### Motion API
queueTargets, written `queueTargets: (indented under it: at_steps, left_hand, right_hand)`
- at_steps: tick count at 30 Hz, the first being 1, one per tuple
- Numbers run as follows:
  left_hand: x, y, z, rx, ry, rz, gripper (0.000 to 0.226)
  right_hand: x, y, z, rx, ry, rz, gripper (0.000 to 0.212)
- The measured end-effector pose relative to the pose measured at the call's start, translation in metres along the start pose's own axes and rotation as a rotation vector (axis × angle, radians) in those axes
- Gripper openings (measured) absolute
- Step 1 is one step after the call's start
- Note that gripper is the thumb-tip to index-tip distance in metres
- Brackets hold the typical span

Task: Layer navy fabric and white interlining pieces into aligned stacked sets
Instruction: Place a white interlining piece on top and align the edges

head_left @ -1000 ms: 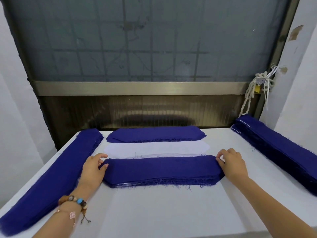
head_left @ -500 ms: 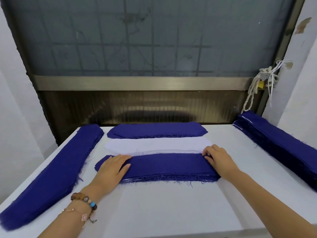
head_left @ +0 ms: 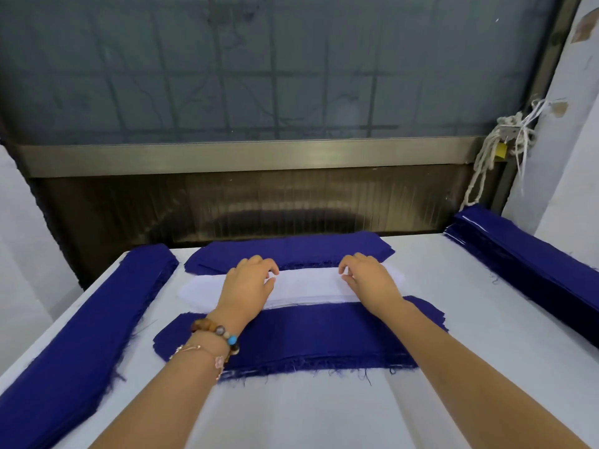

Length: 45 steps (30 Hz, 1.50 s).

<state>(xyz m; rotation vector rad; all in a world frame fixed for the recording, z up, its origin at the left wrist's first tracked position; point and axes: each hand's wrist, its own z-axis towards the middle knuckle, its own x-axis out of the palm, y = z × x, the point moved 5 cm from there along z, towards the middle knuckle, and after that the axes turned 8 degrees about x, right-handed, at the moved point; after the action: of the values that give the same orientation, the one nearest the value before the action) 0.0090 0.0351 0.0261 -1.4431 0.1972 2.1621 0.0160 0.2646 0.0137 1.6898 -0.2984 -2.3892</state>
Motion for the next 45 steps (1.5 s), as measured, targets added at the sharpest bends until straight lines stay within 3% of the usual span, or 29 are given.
queueTargets:
  at_steps: [7, 16, 23, 28, 32, 36, 45]
  left_hand:
    - [0.046, -0.009, 0.037, -0.007, 0.067, -0.006, 0.018]
    - [0.060, 0.003, 0.031, -0.010, -0.069, 0.010, 0.015]
    - [0.059, 0.002, 0.033, -0.007, -0.058, 0.005, 0.025]
    - [0.057, 0.000, 0.030, 0.012, -0.038, -0.121, 0.012]
    - [0.055, -0.003, 0.030, 0.015, -0.010, -0.073, 0.029]
    - [0.055, -0.002, 0.031, 0.020, -0.045, -0.037, 0.022]
    - [0.039, 0.047, 0.029, -0.020, 0.154, 0.082, 0.028]
  right_hand:
    - [0.040, 0.028, 0.039, -0.019, 0.103, 0.080, 0.018]
    - [0.061, 0.020, 0.042, 0.056, -0.004, 0.075, 0.019]
    - [0.057, 0.022, 0.038, 0.019, -0.064, 0.072, 0.008]
    - [0.052, 0.026, 0.036, -0.018, -0.085, 0.027, 0.006]
    - [0.051, 0.028, 0.035, 0.004, -0.050, 0.084, 0.013]
    - [0.052, 0.027, 0.033, 0.006, 0.000, 0.156, 0.021]
    - [0.035, -0.004, 0.043, 0.011, 0.140, -0.178, 0.025]
